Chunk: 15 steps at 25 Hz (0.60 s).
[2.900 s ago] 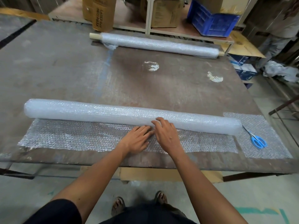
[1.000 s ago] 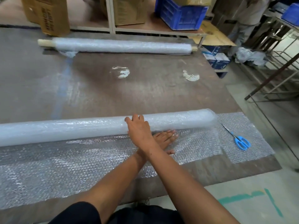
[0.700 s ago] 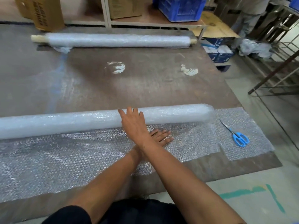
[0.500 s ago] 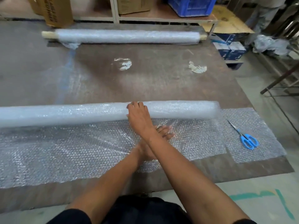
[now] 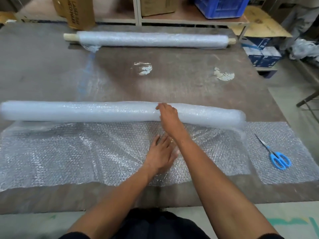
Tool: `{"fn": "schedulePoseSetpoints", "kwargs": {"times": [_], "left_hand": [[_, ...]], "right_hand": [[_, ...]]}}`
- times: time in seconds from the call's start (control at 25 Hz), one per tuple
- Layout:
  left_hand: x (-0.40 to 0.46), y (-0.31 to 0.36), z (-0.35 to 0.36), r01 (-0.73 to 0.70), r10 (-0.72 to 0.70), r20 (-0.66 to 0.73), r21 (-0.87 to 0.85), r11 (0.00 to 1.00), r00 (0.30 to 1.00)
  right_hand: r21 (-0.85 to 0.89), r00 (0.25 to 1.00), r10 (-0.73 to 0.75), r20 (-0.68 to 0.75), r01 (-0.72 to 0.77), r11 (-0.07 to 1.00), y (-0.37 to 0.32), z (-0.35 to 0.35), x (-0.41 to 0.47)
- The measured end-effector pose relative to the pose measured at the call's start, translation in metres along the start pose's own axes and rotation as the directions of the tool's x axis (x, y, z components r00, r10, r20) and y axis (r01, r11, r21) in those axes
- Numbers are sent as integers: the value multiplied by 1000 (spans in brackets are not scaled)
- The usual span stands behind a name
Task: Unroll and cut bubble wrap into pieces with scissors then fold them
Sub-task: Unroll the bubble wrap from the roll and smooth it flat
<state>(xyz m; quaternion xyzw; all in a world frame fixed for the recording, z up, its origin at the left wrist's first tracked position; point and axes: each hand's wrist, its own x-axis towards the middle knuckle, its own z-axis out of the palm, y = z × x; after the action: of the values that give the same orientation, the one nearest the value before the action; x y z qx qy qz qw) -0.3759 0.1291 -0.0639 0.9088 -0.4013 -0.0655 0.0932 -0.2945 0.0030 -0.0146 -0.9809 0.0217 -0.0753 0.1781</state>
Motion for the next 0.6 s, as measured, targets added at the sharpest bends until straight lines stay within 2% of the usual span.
{"fn": "schedulePoseSetpoints", "kwargs": {"times": [0.08, 0.16, 0.24, 0.32, 0.44, 0.6], "left_hand": [[-2, -1, -1, 38, -41, -56, -62, 997, 998], [-3, -3, 2, 165, -172, -97, -74, 983, 980], [-4, -2, 4, 369, -369, -66, -10, 929, 927], [-1, -4, 0, 488, -488, 6, 40, 872, 873], [1, -3, 2, 500, -501, 66, 40, 865, 863], [-3, -9, -1, 495, -494, 96, 18, 869, 864]], "right_hand": [[8, 1000, -9, -17, 9, 1000, 20, -12, 8], [-136, 999, -26, -44, 20, 991, 31, -19, 13], [-181, 999, -4, -34, -2, 984, 31, -21, 16], [-182, 998, 11, -65, -23, 983, 32, -20, 19], [-182, 995, 64, -75, -77, 980, 35, -14, 25], [-265, 989, 118, -93, -138, 954, 39, -7, 37]]}}
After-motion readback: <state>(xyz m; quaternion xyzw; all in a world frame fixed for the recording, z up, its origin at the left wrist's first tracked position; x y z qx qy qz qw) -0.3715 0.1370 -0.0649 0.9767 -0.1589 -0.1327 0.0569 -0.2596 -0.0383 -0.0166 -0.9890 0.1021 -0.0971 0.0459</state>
